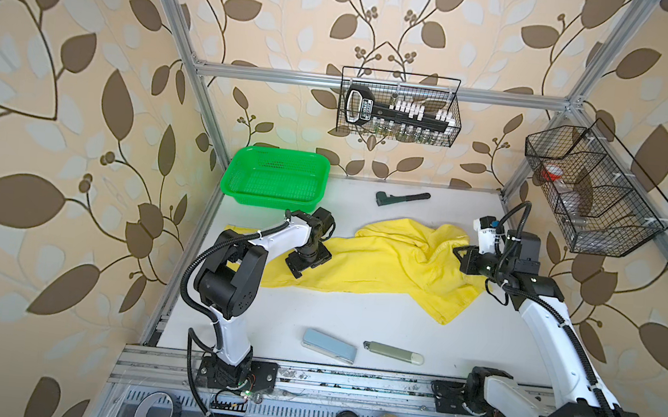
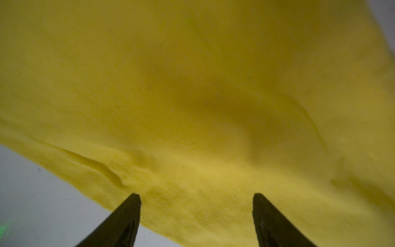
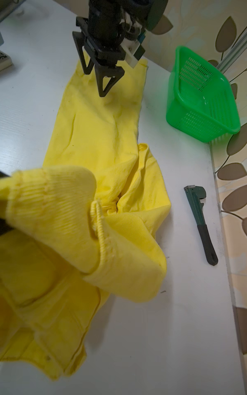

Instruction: Fold and stack the trousers

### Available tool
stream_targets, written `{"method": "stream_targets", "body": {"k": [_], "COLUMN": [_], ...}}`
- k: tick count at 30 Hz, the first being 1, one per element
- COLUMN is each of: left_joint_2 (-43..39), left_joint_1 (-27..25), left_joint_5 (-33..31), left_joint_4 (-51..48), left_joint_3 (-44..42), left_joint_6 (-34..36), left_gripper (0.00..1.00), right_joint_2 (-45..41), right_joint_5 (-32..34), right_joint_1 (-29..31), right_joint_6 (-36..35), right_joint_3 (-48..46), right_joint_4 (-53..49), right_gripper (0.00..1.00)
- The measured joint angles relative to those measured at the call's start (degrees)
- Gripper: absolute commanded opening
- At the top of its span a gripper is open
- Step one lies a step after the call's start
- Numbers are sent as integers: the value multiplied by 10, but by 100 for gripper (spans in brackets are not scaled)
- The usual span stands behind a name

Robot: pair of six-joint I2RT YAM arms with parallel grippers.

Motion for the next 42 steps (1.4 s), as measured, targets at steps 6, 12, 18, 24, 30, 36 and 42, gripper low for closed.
{"method": "stream_targets", "body": {"k": [6,12,18,24,30,36,42], "left_joint_2": [17,34,35,35,11,-48,-81], "left_joint_1": [0,-3,-5,-5,-9,-9,16], "left_joint_5": [-2,-1,2,0,-17,-39,-92], "left_joint_4": [9,25,38,23,-56,-161,-240], "left_joint_3": [-16,-16,-17,-12,29,165,289], "left_joint_6": [11,23,39,66,101,148,177], "left_gripper": [82,60,15,0,0,0,0], "right_joint_2": [16,16,16,18,51,131,235], "right_joint_5": [-13,-10,19,73,131,197,231], "right_joint_1": [-1,-1,0,4,23,49,54], "right_joint_6": [9,1,-23,-48,-70,-108,-145], "right_joint_3": [17,18,21,38,59,120,184], "right_joint_4": [-1,-15,-44,-68,-82,-84,-50], "right_gripper": [2,2,1,2,2,3,17]}}
